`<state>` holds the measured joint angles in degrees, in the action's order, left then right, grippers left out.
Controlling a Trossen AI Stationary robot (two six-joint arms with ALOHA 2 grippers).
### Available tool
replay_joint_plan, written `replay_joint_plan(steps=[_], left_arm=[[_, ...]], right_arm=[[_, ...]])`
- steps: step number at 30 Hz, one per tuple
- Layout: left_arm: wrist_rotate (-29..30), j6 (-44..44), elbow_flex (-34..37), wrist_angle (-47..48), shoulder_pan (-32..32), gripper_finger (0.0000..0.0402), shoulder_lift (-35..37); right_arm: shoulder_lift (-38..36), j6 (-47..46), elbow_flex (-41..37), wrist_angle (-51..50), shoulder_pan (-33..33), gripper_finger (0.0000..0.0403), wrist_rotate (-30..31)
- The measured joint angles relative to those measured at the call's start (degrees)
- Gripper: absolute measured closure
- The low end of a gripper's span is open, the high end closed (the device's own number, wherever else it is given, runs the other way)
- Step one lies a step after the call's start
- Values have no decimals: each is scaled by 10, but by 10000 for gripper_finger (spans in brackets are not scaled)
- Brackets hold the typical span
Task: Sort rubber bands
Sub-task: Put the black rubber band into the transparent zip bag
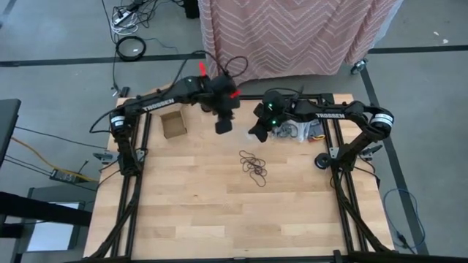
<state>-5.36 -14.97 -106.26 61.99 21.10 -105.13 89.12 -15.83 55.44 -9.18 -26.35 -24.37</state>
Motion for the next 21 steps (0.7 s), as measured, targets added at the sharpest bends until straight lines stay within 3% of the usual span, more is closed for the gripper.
replay_joint_plan(steps=[4, 12, 18, 21], left_arm=[[-1, 1, 32, 13, -1, 317, -1], [25, 5, 116, 10, 4, 320, 7], [23, 6, 169, -59, 8, 349, 42], [-23, 13, 197, -112, 9, 369, 35]], right_arm=[[-23, 4, 1, 13, -1, 403, 19], [-31, 19, 2, -53, -10, 403, 25], [-31, 25, 2, -48, 1, 403, 20], [-31, 21, 2, -35, 2, 403, 11]])
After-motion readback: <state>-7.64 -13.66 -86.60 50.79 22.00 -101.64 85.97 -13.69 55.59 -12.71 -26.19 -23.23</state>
